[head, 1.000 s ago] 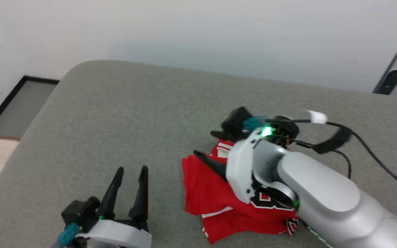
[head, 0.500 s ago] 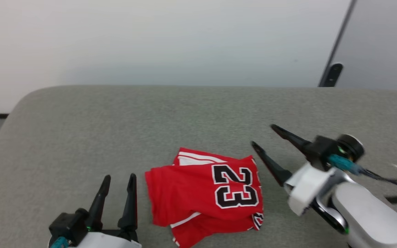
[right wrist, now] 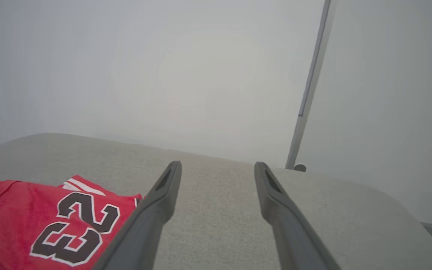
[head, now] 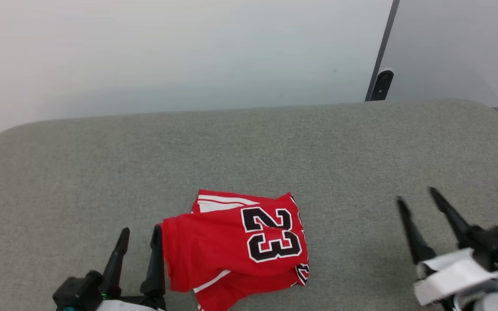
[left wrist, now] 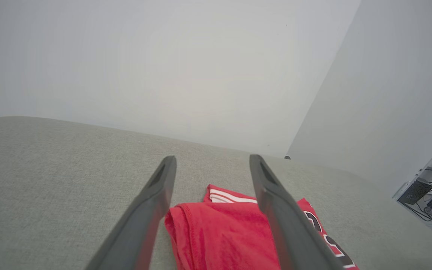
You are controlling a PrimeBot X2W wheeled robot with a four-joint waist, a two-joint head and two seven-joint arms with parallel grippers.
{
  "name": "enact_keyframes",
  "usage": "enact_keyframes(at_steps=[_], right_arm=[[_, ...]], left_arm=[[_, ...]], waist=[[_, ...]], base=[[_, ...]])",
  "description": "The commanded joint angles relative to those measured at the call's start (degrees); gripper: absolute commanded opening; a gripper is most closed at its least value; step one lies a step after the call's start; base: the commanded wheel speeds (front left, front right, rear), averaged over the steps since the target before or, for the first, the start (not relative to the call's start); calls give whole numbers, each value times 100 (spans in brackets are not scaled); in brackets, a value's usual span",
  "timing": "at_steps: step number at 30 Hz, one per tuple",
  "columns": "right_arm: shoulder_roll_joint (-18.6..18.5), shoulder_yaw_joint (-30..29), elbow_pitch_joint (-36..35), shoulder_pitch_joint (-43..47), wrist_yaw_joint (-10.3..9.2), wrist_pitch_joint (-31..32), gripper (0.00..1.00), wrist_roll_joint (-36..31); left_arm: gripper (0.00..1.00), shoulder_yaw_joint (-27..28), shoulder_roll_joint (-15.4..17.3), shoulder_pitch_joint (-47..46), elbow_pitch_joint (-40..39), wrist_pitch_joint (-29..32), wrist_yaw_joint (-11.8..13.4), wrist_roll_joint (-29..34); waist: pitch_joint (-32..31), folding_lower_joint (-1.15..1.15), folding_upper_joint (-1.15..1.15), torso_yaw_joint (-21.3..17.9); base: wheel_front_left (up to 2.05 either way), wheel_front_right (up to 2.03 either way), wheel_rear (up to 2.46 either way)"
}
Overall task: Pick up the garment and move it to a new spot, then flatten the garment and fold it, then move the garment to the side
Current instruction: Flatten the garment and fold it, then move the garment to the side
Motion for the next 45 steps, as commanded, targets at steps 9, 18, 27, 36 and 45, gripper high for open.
enact_keyframes(at_steps=[9, 18, 27, 36, 45], right_arm=[[549, -1144, -628, 1111, -8, -26, 100, -300], [647, -1444, -790, 1281, -8, -25, 100, -398], [590, -1452, -771, 1254, -8, -26, 100, -479], [548, -1328, -718, 1287, -8, -26, 100, -533], [617, -884, -563, 1166, -8, -26, 100, -503]], left_arm=[[100, 25, 42, 154, 40, -3, -13, 91], [100, 12, 98, 171, 108, -3, -13, 39], [100, -97, 75, 57, 171, -3, -13, 18], [100, -31, 137, -14, 181, -3, -13, 15], [100, 238, 192, 28, 136, -2, -13, 41]], waist=[[-11, 0, 0, -32], [-17, 0, 0, -6], [-41, 0, 0, 74], [-83, 0, 0, 573], [-200, 0, 0, 1492]], base=[[0, 0, 0], [0, 0, 0], [0, 0, 0], [0, 0, 0], [0, 0, 0]])
